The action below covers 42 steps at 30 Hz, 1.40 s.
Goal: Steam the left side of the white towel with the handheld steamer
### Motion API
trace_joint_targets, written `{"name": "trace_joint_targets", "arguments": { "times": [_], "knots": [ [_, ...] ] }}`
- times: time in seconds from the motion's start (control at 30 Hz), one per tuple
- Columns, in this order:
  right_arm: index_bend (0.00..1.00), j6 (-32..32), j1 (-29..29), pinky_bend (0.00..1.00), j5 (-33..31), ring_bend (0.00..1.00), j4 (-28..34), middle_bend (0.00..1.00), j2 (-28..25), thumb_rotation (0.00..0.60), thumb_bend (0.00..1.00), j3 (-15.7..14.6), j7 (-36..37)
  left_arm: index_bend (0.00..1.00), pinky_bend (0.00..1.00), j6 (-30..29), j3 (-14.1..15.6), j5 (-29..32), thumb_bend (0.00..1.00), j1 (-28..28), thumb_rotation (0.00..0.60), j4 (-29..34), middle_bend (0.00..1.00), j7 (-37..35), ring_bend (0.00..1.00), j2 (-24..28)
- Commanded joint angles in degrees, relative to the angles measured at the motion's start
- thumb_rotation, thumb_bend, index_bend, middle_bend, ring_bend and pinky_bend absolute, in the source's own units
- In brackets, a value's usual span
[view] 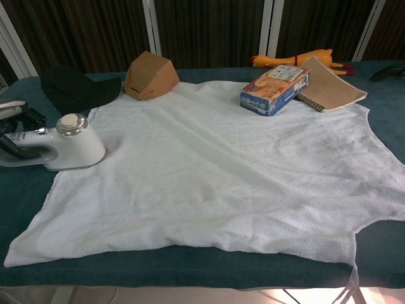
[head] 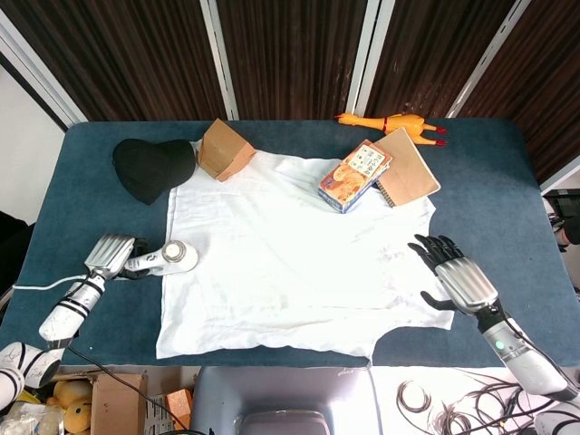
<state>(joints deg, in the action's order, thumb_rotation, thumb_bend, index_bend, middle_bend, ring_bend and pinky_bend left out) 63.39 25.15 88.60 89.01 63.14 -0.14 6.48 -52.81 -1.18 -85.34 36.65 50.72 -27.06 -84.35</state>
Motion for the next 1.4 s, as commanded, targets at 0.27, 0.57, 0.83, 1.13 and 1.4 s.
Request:
{"name": "trace_joint_targets", "arguments": {
  "times": [0.27,0.57,0.83,1.13,1.4],
  "knots": [
    [0.00,0.1,-0.4,0.00,-0.1,0.00,-0.4,0.00,-0.2,0.600,0.27,0.0,0.6,0.96,1.00,-2.4,1.1,-1.8,0.56,-1.0,0.600,-0.1,0.94,-7.6,0.92,-1.2],
    [0.00,-0.4,-0.5,0.00,-0.2,0.00,-1.2,0.00,0.1,0.600,0.27,-0.3,1.7,1.00,1.00,-0.3,1.2,-1.0,0.66,-0.8,0.600,6.4,1.00,-24.2,1.00,2.4],
    [0.00,-0.8,-0.7,0.00,0.1,0.00,-2.9,0.00,0.5,0.600,0.27,-0.7,4.4,1.00,1.00,0.4,-3.9,4.5,0.66,0.2,0.600,13.5,1.00,-21.3,1.00,5.9],
    [0.00,0.8,-1.4,0.00,2.3,0.00,-5.3,0.00,1.1,0.600,0.27,-1.7,7.1,1.00,1.00,2.0,-11.4,21.7,0.64,5.3,0.600,21.9,1.00,12.9,1.00,-1.5],
    [0.00,3.0,-2.4,0.00,4.0,0.00,-6.8,0.00,0.6,0.600,0.27,-2.5,9.3,1.00,1.00,3.1,-15.7,34.7,0.64,10.9,0.600,20.1,1.00,29.1,1.00,-11.2]
  ]
}}
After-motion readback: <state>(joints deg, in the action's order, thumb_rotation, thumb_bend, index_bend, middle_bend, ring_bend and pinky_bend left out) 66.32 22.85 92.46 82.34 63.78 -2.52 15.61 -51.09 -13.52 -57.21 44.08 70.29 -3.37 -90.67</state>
